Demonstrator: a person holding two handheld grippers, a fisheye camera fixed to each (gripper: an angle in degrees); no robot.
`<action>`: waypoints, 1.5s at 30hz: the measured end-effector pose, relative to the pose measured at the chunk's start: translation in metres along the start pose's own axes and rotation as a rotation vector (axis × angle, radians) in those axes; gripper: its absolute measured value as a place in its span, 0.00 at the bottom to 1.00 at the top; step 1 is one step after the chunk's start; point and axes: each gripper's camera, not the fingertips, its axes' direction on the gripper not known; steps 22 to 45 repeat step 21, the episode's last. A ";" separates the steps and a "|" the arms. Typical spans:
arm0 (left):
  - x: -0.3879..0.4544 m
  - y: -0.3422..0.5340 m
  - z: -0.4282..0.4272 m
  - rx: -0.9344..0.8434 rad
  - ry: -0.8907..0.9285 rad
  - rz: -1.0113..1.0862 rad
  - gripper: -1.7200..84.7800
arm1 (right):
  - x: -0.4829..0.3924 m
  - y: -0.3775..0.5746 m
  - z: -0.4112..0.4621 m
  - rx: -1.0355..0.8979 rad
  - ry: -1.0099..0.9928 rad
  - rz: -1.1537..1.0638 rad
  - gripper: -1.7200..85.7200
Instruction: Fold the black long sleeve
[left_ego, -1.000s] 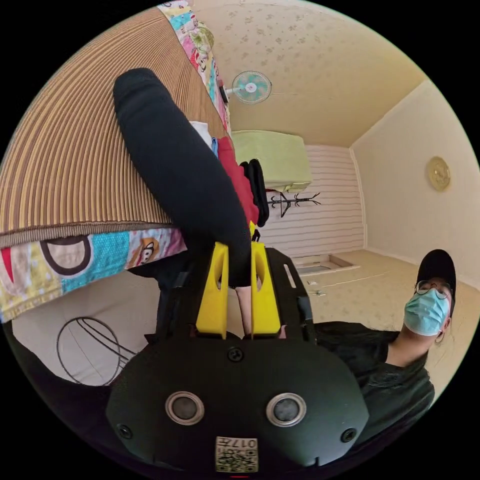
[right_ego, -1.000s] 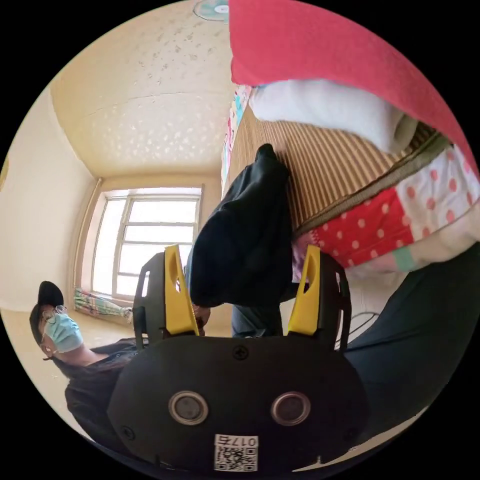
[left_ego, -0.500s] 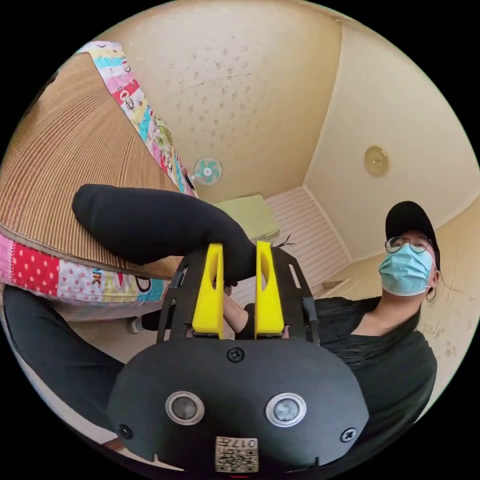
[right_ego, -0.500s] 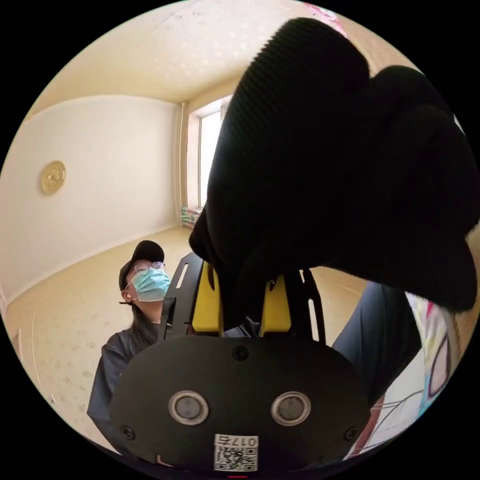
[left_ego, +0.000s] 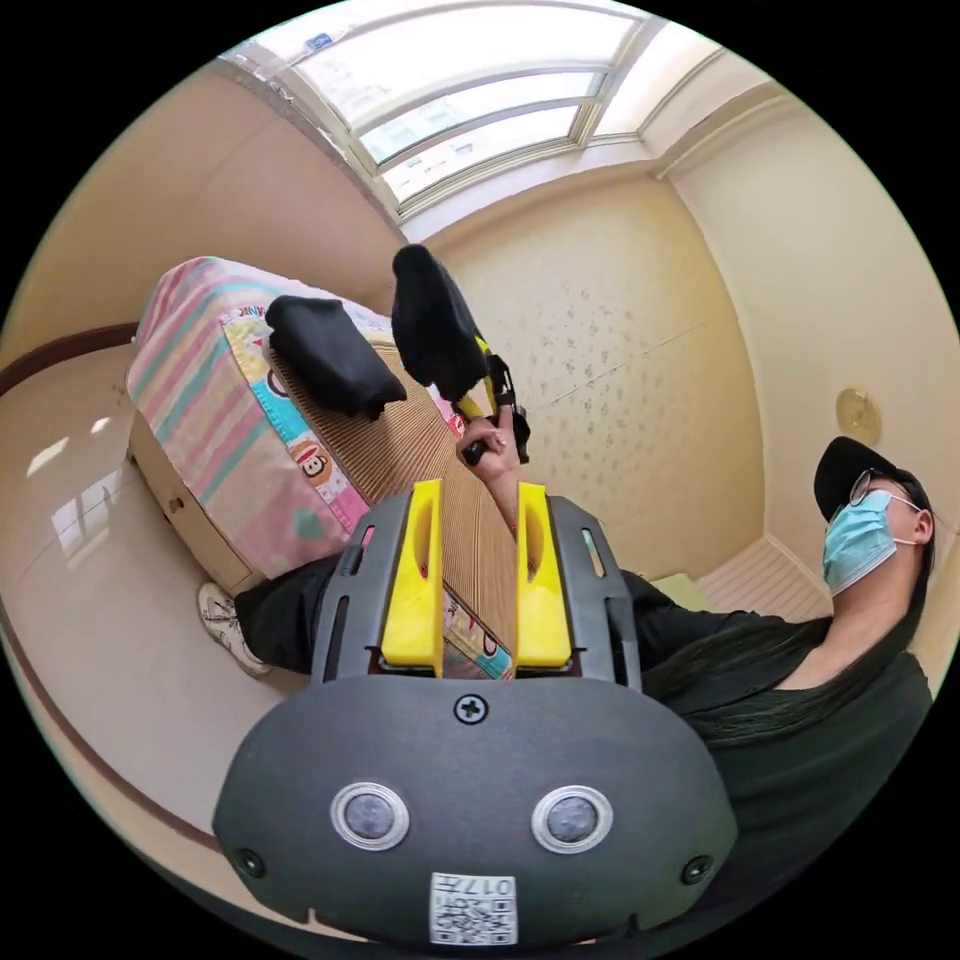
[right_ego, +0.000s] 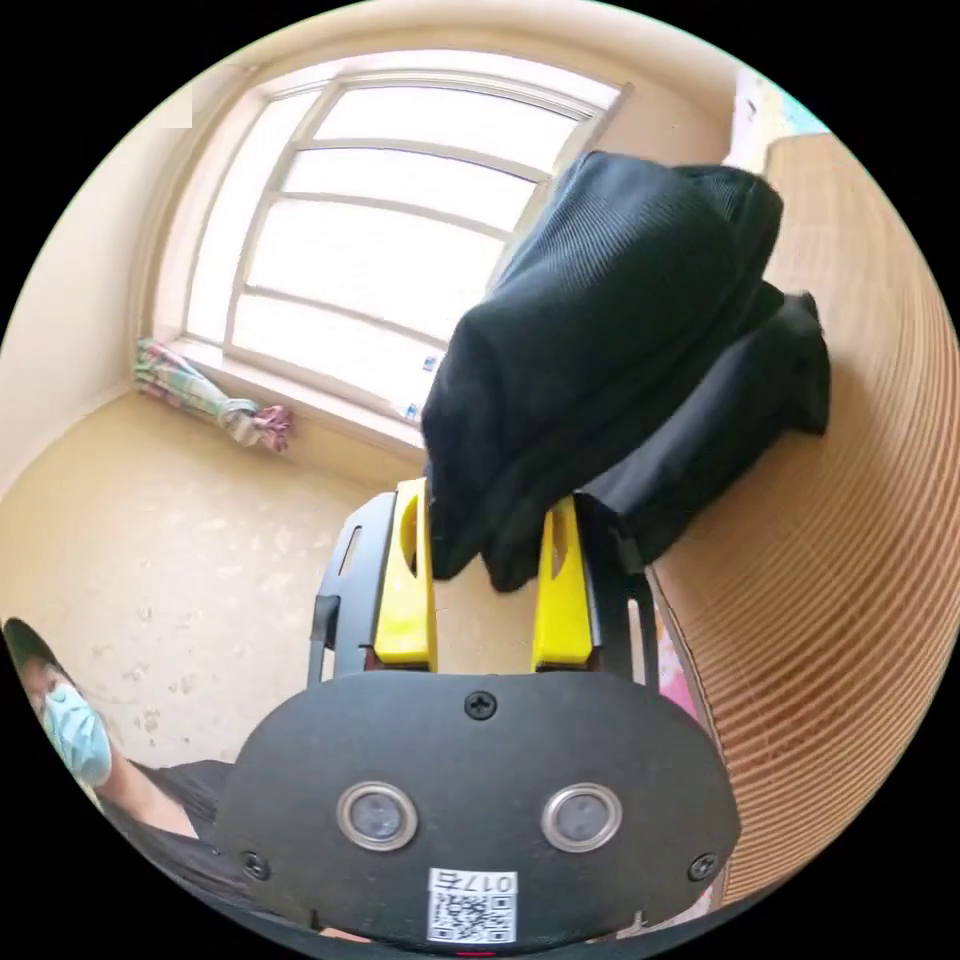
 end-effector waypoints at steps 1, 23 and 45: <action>-0.001 0.001 0.007 -0.014 0.002 -0.004 0.15 | 0.021 0.031 0.007 -0.046 0.042 0.003 0.11; 0.176 0.095 0.337 -0.278 0.108 0.607 0.03 | -0.198 0.530 -0.327 1.045 1.798 0.061 0.05; 0.176 0.095 0.337 -0.278 0.108 0.607 0.03 | -0.198 0.530 -0.327 1.045 1.798 0.061 0.05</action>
